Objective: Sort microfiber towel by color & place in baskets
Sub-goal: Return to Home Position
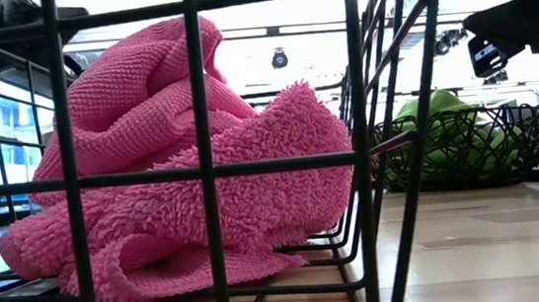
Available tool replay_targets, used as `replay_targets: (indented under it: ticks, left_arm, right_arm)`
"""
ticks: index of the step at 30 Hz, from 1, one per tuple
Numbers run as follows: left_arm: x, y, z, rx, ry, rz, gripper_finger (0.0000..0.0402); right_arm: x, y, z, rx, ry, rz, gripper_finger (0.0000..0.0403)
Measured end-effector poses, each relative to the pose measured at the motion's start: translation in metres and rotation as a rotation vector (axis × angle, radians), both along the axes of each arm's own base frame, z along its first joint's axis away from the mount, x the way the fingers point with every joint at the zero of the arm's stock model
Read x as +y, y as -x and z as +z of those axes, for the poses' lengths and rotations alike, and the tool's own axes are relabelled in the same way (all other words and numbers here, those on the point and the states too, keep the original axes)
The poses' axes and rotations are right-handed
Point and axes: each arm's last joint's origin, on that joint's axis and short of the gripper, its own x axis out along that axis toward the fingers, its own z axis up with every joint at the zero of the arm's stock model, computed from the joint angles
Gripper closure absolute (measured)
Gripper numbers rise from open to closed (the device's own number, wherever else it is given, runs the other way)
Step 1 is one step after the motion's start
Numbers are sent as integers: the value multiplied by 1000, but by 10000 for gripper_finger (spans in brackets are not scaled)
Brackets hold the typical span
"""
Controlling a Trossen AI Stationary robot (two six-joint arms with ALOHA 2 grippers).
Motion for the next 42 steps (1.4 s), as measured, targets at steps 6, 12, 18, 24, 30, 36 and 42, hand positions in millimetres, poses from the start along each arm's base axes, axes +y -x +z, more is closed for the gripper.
replay_targets:
  ticks: [6, 12, 18, 24, 30, 36, 42]
  left_arm:
    - [-1, 0, 0, 2, 0, -16, 401]
    - [-1, -3, -19, 187, -229, 25, 401]
    - [0, -3, -22, 213, -385, 102, 401]
    - [-1, -3, -22, 212, -303, 81, 401]
    - [-1, -3, -22, 218, -286, 81, 401]
    - [-1, -3, -22, 217, -287, 82, 401]
    - [-1, -3, -22, 218, -287, 82, 401]
  right_arm:
    - [0, 0, 0, 0, 0, 0, 402]
    - [0, 0, 0, 1, 0, 0, 402]
    - [0, 0, 0, 1, 0, 0, 402]
    - [0, 0, 0, 1, 0, 0, 402]
    - [0, 0, 0, 1, 0, 0, 402]
    - [0, 0, 0, 1, 0, 0, 402]
    - [0, 0, 0, 1, 0, 0, 402]
